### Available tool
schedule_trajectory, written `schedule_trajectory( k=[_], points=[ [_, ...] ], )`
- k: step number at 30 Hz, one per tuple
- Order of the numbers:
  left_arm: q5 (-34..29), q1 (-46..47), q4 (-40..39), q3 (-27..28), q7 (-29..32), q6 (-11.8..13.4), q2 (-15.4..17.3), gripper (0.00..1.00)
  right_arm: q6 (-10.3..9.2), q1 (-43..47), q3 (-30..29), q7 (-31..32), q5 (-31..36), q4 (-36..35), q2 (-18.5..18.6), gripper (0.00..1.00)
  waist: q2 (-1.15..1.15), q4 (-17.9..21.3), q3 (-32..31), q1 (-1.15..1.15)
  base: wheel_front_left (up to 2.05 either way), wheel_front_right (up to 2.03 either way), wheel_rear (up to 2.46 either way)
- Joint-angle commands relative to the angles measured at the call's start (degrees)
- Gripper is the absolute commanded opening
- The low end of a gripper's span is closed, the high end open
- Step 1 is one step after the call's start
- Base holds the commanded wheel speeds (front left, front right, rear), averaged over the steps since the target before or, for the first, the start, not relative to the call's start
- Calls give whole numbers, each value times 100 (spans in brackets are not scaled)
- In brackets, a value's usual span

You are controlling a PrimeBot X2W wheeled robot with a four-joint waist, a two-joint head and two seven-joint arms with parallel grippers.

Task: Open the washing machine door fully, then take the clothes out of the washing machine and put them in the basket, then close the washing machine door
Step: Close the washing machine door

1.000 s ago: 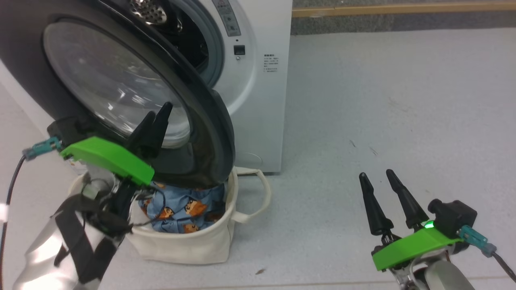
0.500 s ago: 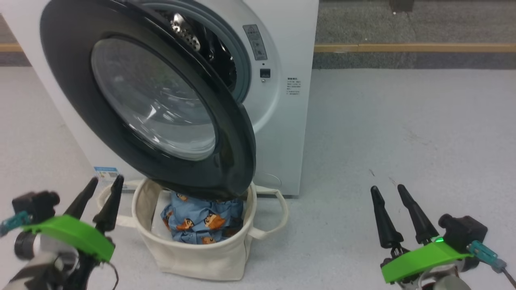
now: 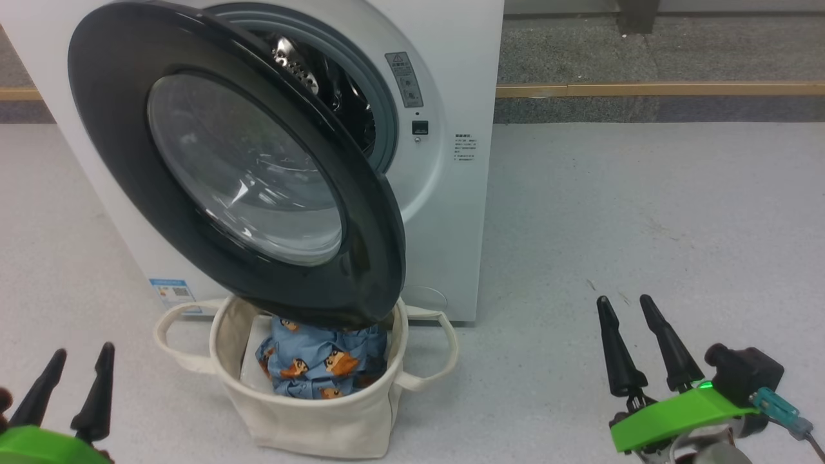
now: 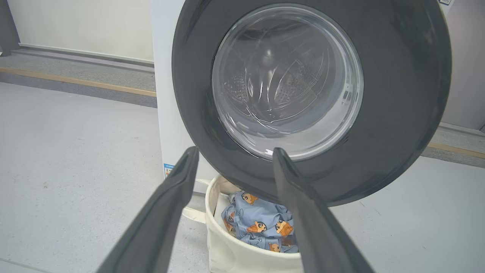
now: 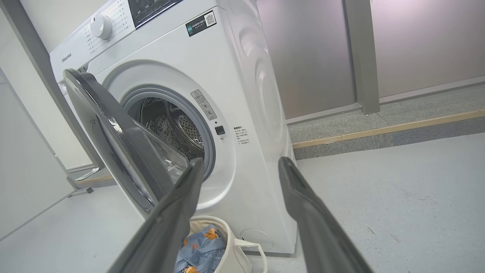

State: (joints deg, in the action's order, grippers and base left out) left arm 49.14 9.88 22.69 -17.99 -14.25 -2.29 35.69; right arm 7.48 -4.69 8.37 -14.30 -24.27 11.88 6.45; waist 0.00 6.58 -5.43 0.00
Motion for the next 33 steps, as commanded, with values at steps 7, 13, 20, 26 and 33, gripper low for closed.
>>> schedule_trajectory(
  k=[7, 13, 20, 26, 33],
  points=[
    [-377, -287, -554, 967, -74, -9, 67, 100, 1, -110, 94, -70, 46, -129, -11, 100, 0, 35, -21, 0, 0, 0, 0],
    [-456, -460, -558, 1243, -74, -135, -94, 100, 1, -154, 153, -70, 35, -94, 14, 100, 0, 98, -41, 0, 0, 0, 0],
    [-591, -448, -528, 1309, -74, -260, -186, 100, 1, -186, 163, -70, 17, -53, 43, 100, 0, 130, -31, 0, 0, 0, 0],
    [-638, -377, -454, 1283, -74, -345, -210, 100, 1, -182, 119, -70, 12, -6, 49, 100, 0, 132, -17, 0, 0, 0, 0],
    [-729, -263, -292, 1141, -74, -408, -189, 100, 1, -244, 153, -70, 86, 27, 78, 100, 0, 140, -5, 0, 0, 0, 0]
  ],
)
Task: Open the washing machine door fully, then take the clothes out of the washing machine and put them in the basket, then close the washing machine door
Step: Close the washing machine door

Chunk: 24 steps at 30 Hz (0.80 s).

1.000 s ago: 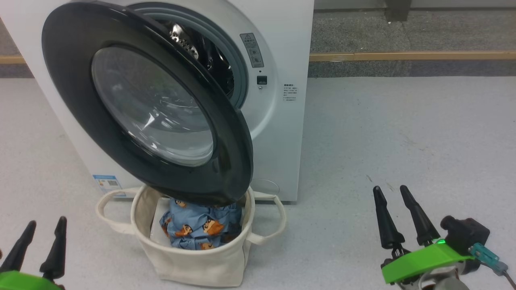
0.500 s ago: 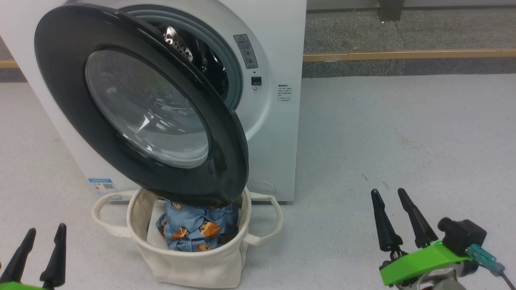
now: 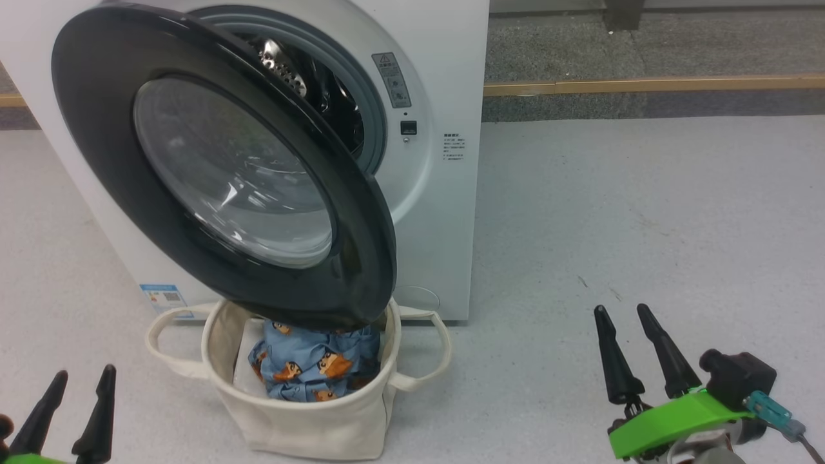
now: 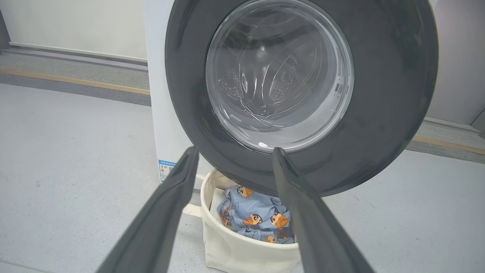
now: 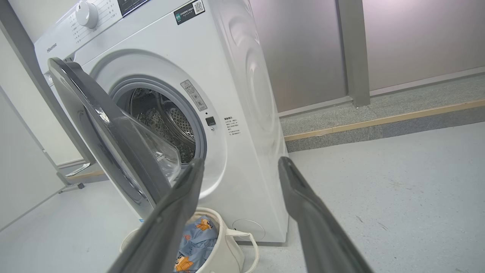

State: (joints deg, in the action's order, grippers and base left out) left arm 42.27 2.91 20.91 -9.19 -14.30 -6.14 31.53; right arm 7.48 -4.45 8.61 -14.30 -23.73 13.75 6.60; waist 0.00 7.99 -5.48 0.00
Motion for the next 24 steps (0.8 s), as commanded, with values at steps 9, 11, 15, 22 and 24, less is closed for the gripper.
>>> schedule_trajectory(
  k=[9, 11, 15, 22, 24],
  points=[
    [-147, 537, -87, 263, -70, -55, 168, 100, 1, -302, 147, -70, 12, -128, 43, 100, 0, -8, 32, 0, 0, 0, 0],
    [-169, 545, -73, 258, -70, -62, 161, 100, 1, -307, 157, -70, 0, -127, 46, 100, 0, -11, 41, 0, 0, 0, 0],
    [-224, 581, -52, 209, -70, -80, 144, 100, 1, -324, 149, -70, -40, -149, 62, 0, 0, -31, 70, 0, 0, 0, 0],
    [-283, 641, -50, 150, -70, -96, 59, 100, 1, -487, 199, -70, -49, -225, 42, 0, 0, -111, 127, 0, 0, 0, 0],
    [-315, 669, -55, 111, -70, -100, 19, 100, 1, -566, 254, -70, -126, -275, 55, 0, 0, -179, 123, 0, 0, 0, 0]
  ],
)
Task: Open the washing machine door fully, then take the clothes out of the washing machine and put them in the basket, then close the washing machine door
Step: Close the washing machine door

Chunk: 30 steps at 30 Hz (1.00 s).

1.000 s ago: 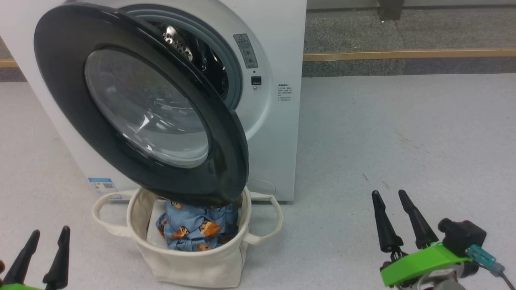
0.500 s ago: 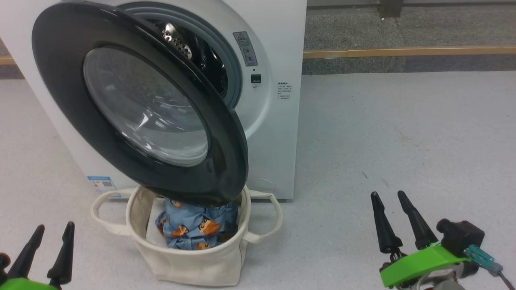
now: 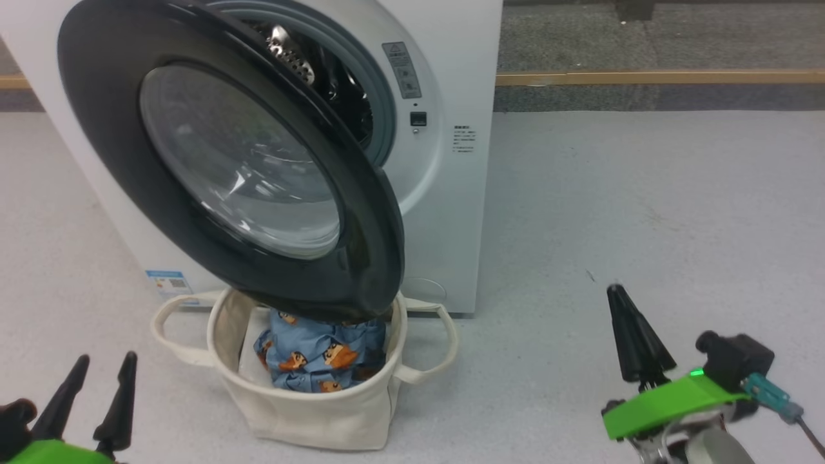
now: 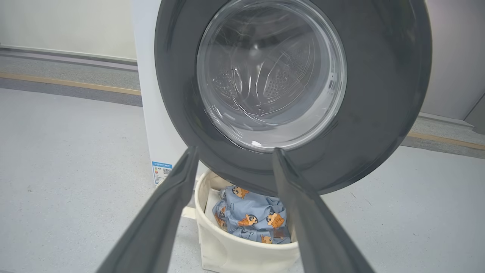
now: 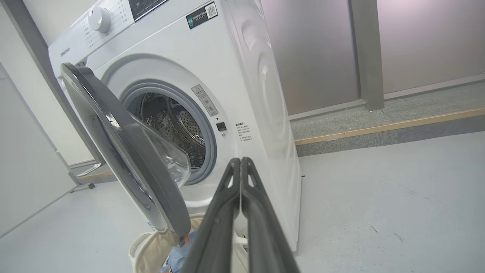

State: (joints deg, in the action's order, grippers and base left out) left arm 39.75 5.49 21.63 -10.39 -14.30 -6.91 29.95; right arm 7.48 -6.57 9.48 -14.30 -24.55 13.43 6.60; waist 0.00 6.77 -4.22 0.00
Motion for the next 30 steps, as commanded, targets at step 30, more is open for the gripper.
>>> schedule_trajectory(
  k=[30],
  points=[
    [-328, 1290, 260, -967, -66, -53, -752, 100, 1, -2750, 2515, 70, -1960, 1405, -135, 0, 0, -2205, 24, 0, 0, 0, 0]
  ],
)
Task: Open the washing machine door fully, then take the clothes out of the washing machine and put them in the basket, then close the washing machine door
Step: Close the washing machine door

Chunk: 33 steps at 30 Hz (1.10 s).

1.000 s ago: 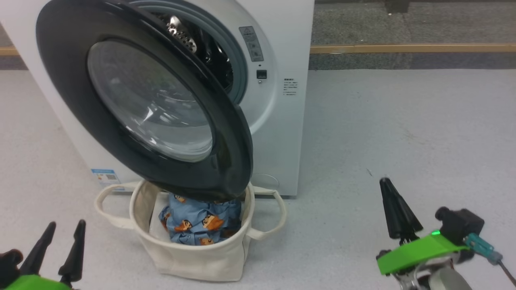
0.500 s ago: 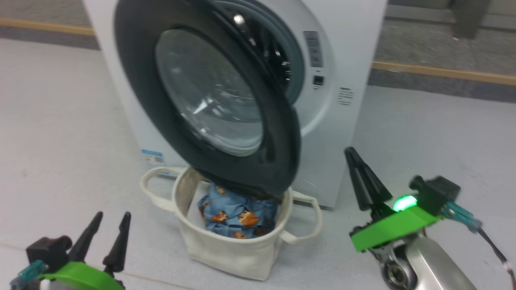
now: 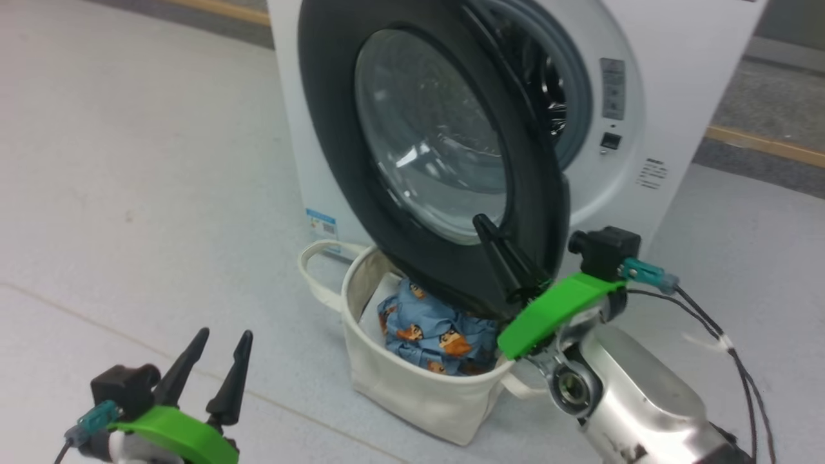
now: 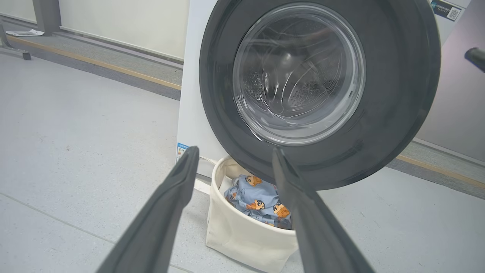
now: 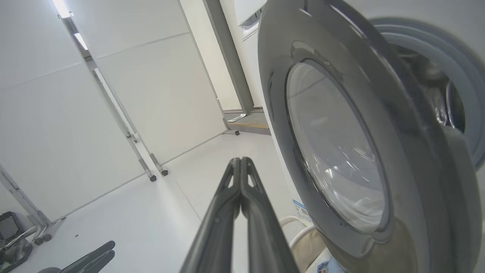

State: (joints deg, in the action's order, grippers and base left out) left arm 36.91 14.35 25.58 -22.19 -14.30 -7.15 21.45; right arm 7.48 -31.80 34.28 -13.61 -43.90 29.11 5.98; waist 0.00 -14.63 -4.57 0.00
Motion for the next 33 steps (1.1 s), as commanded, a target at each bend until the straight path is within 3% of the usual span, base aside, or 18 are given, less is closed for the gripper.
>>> schedule_trajectory(
  k=[1, 7, 12, 17, 21, 33],
  points=[
    [-41, 433, -126, 193, -67, -30, 74, 100, 1, -316, 111, 0, -135, 15, -102, 0, 0, -96, 81, 0, 0, 0, 0],
    [-45, 533, -81, 100, -68, -31, -10, 100, 1, -777, 396, -76, -588, 1027, -222, 0, 0, -162, 226, 0, 0, 0, 0],
    [-43, 641, -51, 74, -69, -32, -67, 100, 1, -1120, 390, -131, -564, 1745, -260, 0, 0, -136, 405, 0, 0, 0, 0],
    [-44, 677, -32, 108, -69, -32, -103, 100, 1, -1387, 117, -136, -405, 2026, -274, 0, 0, -52, 549, 0, 0, 0, 0],
    [-74, 749, -77, 65, -69, -33, -187, 100, 1, -1629, -186, -138, 101, 2237, -197, 0, 0, -37, 728, 0, 0, 0, 0],
    [-113, 946, -183, 70, -70, -33, -298, 100, 1, -2245, -1472, -139, 1157, 2658, -14, 0, 0, 48, 1323, 0, 0, 0, 0]
  ],
)
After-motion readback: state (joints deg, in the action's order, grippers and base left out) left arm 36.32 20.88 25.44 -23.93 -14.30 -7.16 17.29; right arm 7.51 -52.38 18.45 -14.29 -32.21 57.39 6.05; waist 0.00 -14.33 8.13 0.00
